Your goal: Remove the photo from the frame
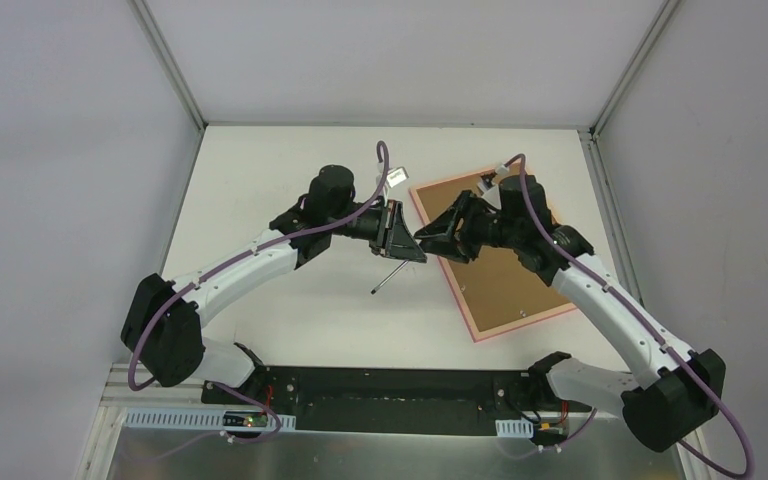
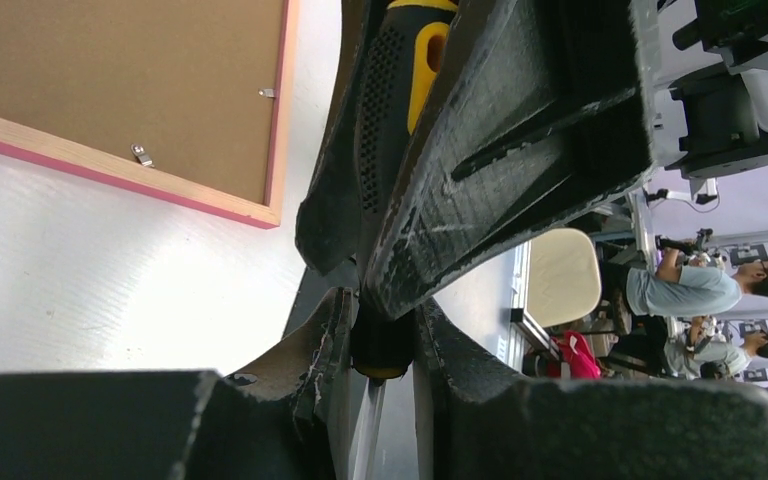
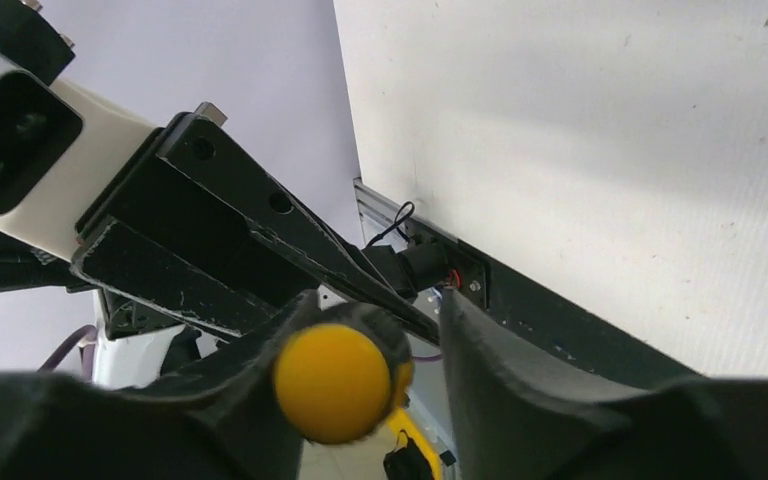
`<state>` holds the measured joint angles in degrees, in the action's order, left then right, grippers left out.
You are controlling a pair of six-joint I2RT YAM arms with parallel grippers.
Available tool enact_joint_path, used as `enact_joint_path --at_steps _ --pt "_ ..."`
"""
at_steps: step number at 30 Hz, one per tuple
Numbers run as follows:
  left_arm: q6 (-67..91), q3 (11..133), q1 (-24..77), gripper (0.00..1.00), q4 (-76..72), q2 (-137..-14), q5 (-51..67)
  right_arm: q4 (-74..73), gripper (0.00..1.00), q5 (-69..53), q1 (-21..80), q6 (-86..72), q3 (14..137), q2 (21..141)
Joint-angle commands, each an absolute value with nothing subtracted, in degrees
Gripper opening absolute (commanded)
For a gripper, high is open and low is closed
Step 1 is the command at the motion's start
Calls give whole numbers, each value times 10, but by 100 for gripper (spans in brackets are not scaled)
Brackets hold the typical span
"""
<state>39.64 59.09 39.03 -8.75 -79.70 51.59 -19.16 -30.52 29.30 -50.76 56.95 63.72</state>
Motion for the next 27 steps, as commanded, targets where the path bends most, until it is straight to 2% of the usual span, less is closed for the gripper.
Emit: enact_joint_path --at_steps 1,2,3,4,5,7,8,10,11,14,18,27 --pt "396 598 394 0 -121 -786 532 -195 36 -278 310 -487 601 647" --pt "395 599 394 0 -121 -786 531 -199 10 -265 315 -480 604 646" --pt "396 599 394 0 -118 -787 526 -213 0 -245 320 -472 608 645" --pt "397 600 394 0 -109 -785 512 -225 0 -215 325 -462 613 641" --pt "397 602 393 8 -91 -782 489 -244 0 -175 330 -454 616 633" --pt "403 601 392 35 -61 -772 436 -287 0 -72 333 -439 627 627" --pt "406 602 391 45 -42 -766 399 -314 0 -25 334 -430 640 629" --pt "424 600 381 58 -7 -756 341 -370 0 78 333 -425 665 641" --pt "434 602 374 60 23 -753 313 -393 0 123 332 -425 677 647" --pt "453 613 350 61 75 -750 250 -439 0 242 333 -475 701 663" --pt "440 641 319 61 125 -782 229 -427 0 295 332 -470 721 704" --pt "339 739 285 58 222 -921 275 -252 0 348 329 -286 762 823"
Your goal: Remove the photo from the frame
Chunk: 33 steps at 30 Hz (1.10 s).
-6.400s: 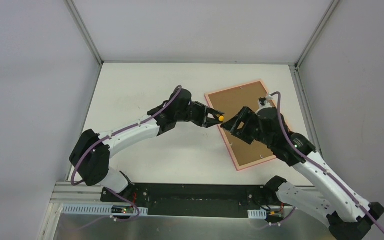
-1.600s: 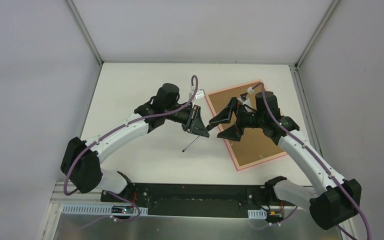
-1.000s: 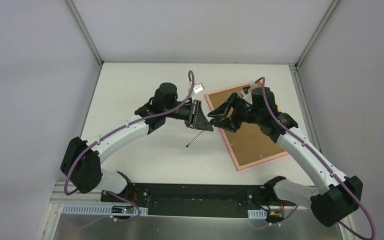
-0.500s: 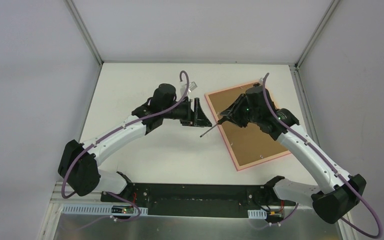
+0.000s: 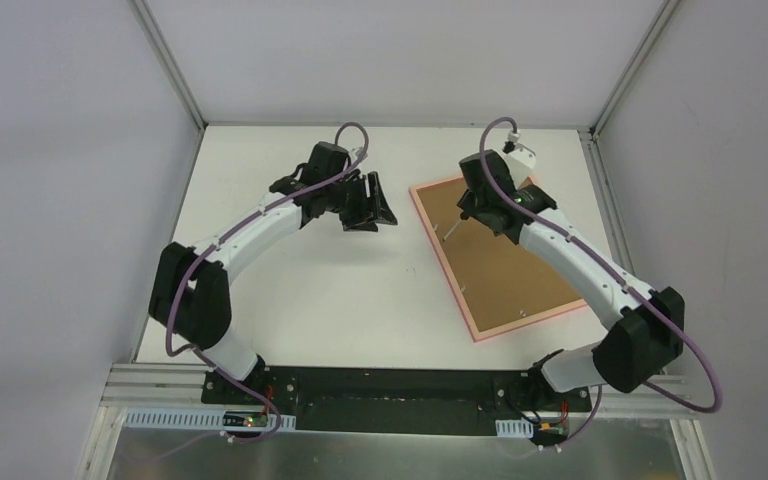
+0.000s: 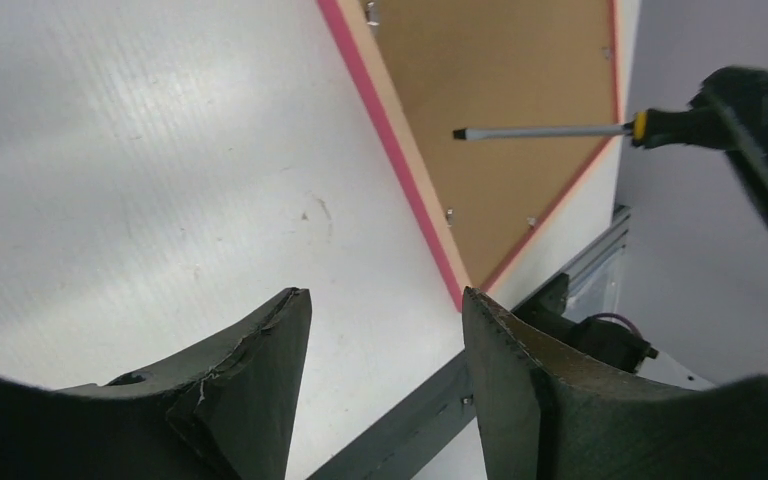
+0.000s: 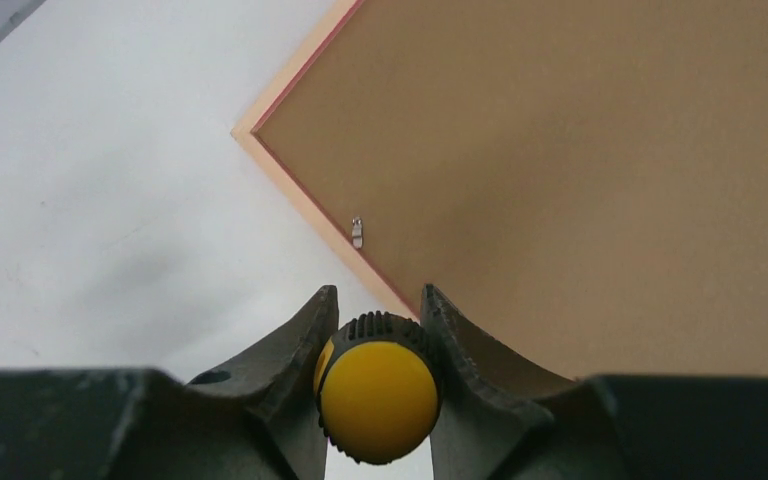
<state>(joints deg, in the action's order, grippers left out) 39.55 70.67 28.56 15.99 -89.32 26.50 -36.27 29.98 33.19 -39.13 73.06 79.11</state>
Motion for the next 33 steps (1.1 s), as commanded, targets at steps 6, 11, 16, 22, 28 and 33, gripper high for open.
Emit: enact_joint_path --at_steps 6,11,16,22,28,33 --pt "268 765 274 60 300 -938 262 -167 0 302 301 -229 790 897" --pt "234 773 268 62 342 -938 250 -149 0 280 291 -213 821 948" --pt "217 781 268 63 369 -932 246 -138 0 267 292 -216 843 978" --pt "207 797 268 64 397 -937 245 -138 0 256 293 -218 859 1005" --pt "201 803 268 64 400 -937 249 -141 0 265 307 -199 843 1008" --pt "201 804 269 64 400 -939 252 -146 0 264 320 -179 831 1004"
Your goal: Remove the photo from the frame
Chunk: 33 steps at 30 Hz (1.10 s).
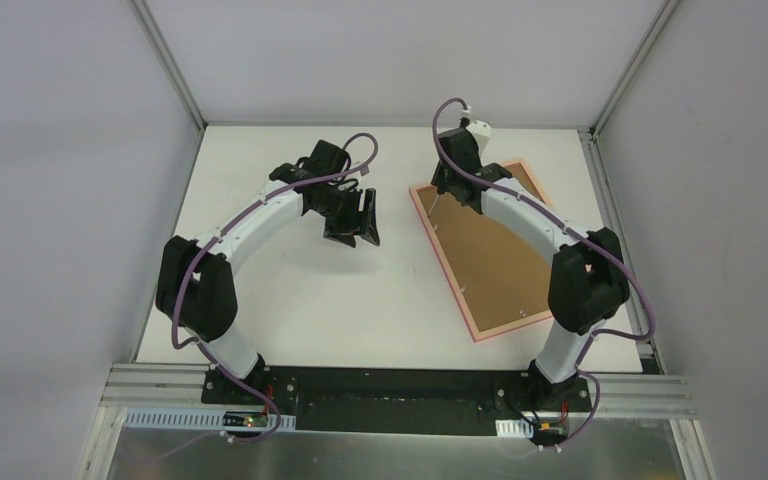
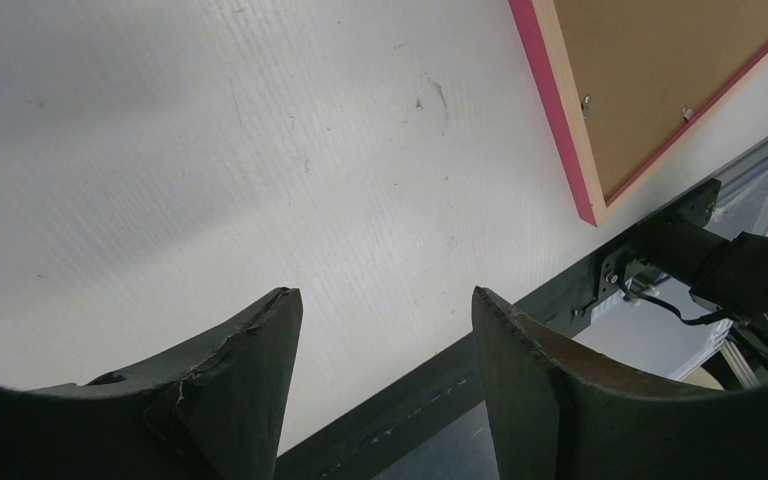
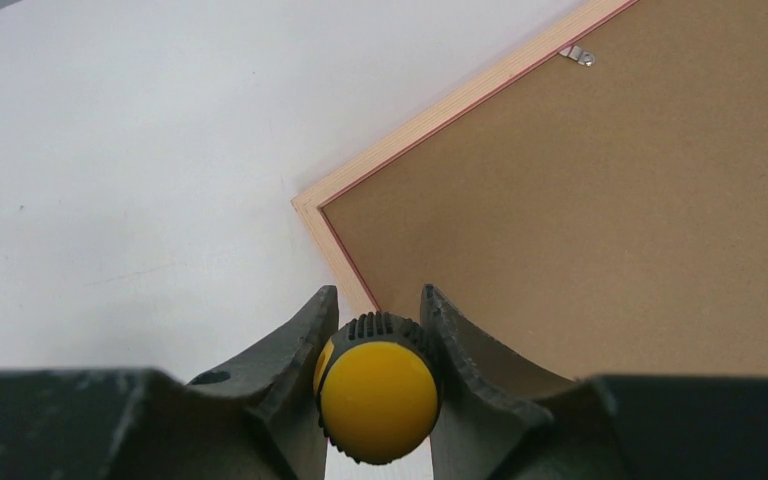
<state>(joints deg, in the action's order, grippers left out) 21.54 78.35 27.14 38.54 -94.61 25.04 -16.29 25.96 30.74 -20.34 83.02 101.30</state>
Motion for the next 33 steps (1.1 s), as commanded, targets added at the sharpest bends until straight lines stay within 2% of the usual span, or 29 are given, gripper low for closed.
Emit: enact_joint_path --at_steps 1,9,22,33 --pt "201 803 268 64 400 -940 252 -146 0 266 324 -173 827 1003" --pt "202 805 268 64 400 -941 258 -142 0 299 334 -143 816 995" --pt "195 801 268 65 400 -934 260 -159 0 300 327 -134 891 1041" --pt "186 799 268 65 400 -936 260 -168 0 295 334 -140 863 1030"
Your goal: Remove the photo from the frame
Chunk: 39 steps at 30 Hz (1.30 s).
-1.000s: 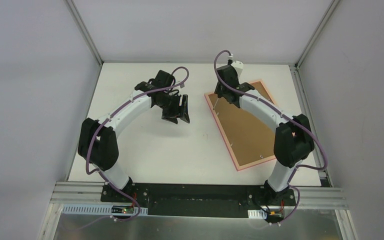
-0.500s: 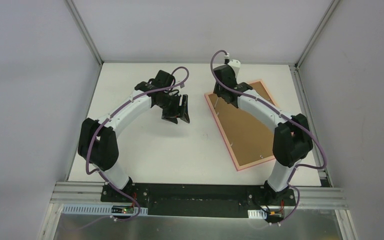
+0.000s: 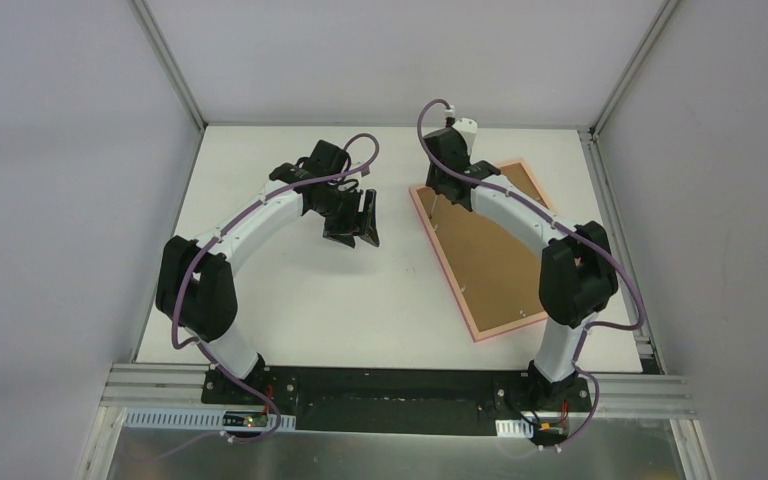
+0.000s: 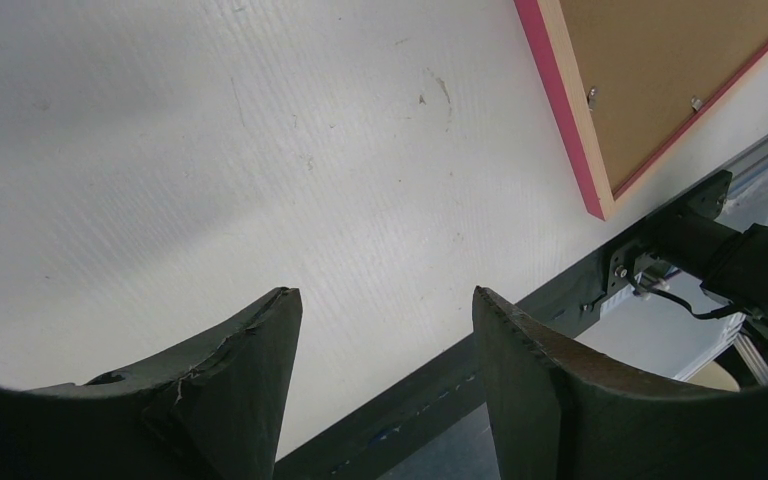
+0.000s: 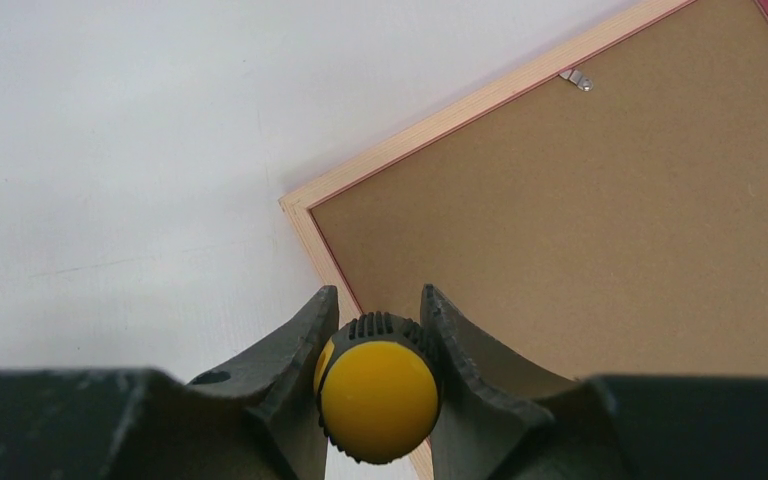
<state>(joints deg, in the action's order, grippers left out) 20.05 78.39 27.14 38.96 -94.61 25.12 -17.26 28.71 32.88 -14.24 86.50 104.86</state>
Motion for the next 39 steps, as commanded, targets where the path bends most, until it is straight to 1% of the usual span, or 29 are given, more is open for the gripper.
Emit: enact_joint_path --at_steps 1,17,39 --pt "185 799 268 65 400 -937 260 -169 0 294 337 -141 859 1027" --pt "185 794 268 65 400 -934 262 -171 0 317 362 -135 775 964" --pt "187 797 269 65 399 -939 265 -178 0 339 363 -130 735 936"
